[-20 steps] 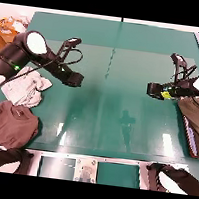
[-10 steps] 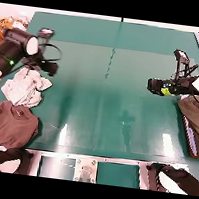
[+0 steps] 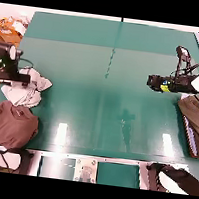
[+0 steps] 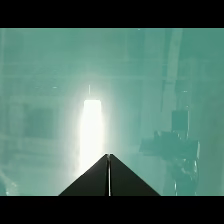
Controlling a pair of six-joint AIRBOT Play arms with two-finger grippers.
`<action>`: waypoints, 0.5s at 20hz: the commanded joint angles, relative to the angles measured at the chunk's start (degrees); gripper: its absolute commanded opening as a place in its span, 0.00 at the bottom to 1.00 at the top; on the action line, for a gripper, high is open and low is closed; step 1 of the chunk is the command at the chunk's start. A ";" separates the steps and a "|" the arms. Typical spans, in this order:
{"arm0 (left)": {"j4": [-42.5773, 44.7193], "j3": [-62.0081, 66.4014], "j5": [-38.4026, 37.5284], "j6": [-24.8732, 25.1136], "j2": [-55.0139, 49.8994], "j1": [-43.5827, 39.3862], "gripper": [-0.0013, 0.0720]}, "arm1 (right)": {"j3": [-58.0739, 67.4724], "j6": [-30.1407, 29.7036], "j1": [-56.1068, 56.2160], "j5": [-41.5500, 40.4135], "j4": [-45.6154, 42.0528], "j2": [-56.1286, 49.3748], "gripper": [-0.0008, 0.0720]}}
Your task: Fold the shirts.
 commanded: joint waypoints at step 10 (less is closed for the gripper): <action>-13.49 11.08 -1.44 8.15 -0.13 -1.03 0.05 | 2.49 0.02 -1.77 3.58 0.00 0.22 0.03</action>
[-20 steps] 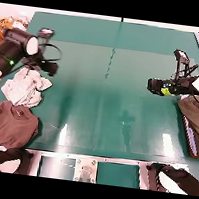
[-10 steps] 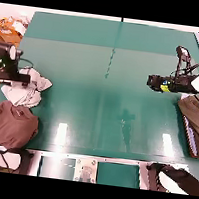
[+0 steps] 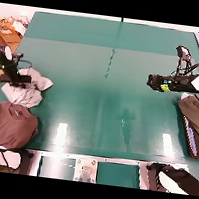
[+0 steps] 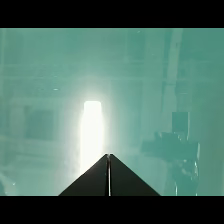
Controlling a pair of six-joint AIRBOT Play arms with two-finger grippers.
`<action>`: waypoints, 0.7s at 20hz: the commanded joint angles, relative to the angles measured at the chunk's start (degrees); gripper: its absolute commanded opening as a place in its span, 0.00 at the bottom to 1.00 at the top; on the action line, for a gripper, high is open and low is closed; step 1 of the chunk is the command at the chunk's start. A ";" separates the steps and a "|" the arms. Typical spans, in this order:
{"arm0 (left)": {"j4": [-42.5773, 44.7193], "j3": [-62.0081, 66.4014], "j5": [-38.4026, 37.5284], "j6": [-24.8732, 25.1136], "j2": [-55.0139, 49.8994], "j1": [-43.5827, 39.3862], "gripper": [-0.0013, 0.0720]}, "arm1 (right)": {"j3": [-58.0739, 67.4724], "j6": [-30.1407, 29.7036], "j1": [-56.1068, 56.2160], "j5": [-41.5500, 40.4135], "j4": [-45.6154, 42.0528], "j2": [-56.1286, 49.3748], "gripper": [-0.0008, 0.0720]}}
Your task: Fold the shirts.
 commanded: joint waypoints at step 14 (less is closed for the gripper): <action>-11.02 28.68 2.62 2.16 -1.31 -50.99 0.05 | 5.75 0.04 -13.92 10.16 -0.04 1.62 0.05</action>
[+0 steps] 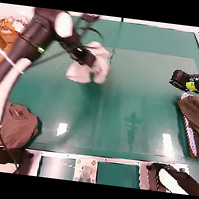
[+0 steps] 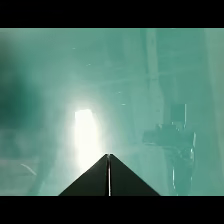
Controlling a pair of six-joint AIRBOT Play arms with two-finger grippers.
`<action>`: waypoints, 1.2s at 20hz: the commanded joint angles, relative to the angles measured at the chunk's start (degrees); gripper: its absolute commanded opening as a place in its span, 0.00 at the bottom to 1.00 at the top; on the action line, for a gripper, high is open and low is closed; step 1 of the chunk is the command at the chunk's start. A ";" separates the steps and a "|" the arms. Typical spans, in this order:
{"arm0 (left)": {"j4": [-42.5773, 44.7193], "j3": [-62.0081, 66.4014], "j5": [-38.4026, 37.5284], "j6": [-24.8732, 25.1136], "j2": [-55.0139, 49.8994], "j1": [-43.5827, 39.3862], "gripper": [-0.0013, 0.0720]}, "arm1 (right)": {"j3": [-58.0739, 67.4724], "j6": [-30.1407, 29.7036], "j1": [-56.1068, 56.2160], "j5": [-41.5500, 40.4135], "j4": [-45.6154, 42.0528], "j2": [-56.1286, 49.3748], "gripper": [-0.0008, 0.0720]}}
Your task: Fold the shirts.
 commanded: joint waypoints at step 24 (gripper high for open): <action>-48.68 -1.79 19.02 17.94 -27.87 16.98 0.98 | -6.73 -19.23 -2.78 -13.22 32.74 -34.27 0.39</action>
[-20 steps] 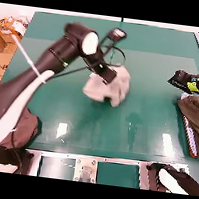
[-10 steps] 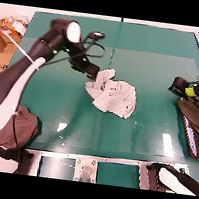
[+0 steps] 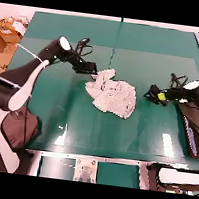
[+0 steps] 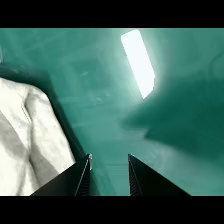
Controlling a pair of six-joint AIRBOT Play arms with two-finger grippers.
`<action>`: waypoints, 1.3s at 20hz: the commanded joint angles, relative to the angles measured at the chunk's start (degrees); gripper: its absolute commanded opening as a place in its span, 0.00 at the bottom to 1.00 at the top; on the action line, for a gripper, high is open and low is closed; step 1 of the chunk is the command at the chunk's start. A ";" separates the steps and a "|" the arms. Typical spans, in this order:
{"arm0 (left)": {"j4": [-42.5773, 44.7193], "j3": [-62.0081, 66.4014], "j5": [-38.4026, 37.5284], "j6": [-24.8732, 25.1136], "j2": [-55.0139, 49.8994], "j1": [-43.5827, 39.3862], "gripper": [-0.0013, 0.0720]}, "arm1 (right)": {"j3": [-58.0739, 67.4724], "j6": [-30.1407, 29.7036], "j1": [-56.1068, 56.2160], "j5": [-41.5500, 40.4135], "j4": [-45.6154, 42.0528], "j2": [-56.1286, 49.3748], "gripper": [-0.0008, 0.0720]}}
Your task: Fold the shirts.
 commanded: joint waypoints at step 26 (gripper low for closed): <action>7.10 18.34 -12.96 0.44 44.06 3.50 0.05 | 33.27 -8.87 -5.25 11.21 10.93 38.12 0.03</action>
